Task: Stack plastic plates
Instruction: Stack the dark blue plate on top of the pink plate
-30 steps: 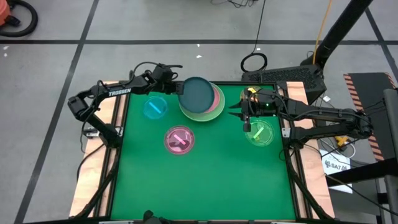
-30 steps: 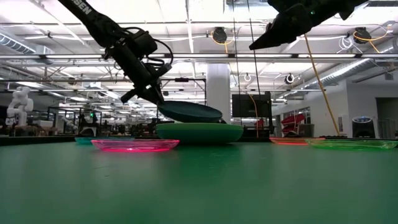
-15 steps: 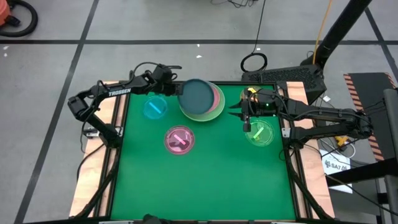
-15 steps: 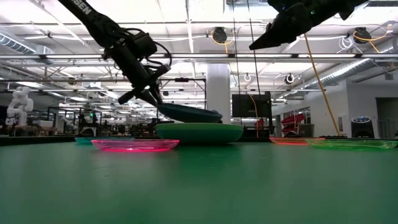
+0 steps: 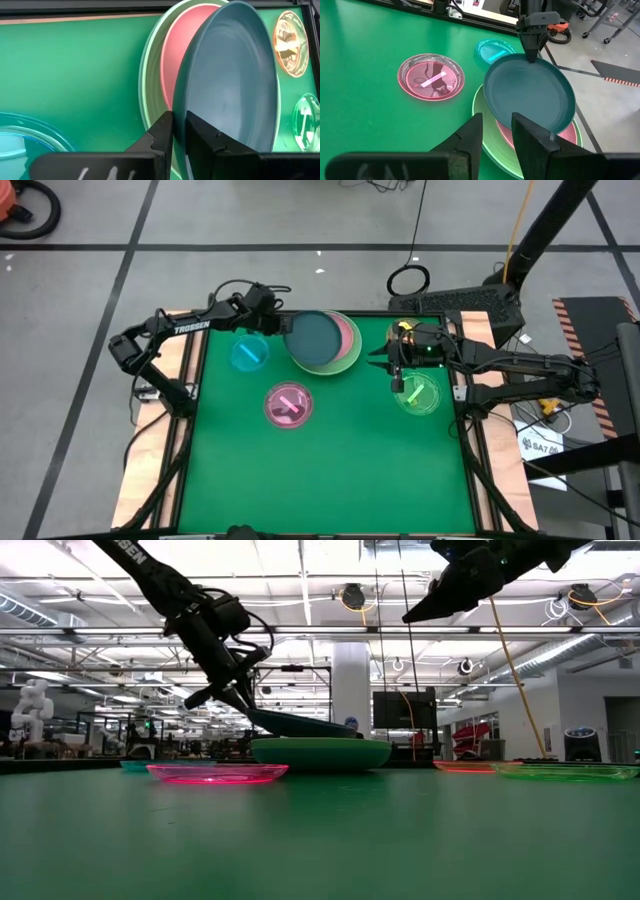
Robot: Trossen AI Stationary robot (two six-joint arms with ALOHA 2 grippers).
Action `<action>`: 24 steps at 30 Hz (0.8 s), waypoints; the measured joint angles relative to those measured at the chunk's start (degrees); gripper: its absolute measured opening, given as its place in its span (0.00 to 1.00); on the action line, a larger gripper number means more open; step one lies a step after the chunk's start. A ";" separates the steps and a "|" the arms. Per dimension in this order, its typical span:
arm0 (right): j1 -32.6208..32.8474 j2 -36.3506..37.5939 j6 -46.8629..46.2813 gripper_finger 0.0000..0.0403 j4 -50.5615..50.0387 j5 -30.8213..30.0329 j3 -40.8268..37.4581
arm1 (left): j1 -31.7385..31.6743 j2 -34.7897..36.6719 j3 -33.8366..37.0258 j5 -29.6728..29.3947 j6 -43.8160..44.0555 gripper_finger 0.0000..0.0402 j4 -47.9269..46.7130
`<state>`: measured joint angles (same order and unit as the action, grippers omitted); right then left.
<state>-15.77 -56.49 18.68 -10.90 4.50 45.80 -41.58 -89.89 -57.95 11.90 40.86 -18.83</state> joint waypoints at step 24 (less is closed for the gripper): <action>0.00 -0.02 0.00 0.25 0.02 -0.01 0.00 | -0.02 0.00 0.00 3.57 -1.18 0.24 -0.85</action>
<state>-15.77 -56.51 18.68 -10.87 4.49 45.80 -41.60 -89.89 -57.95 15.47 39.68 -19.68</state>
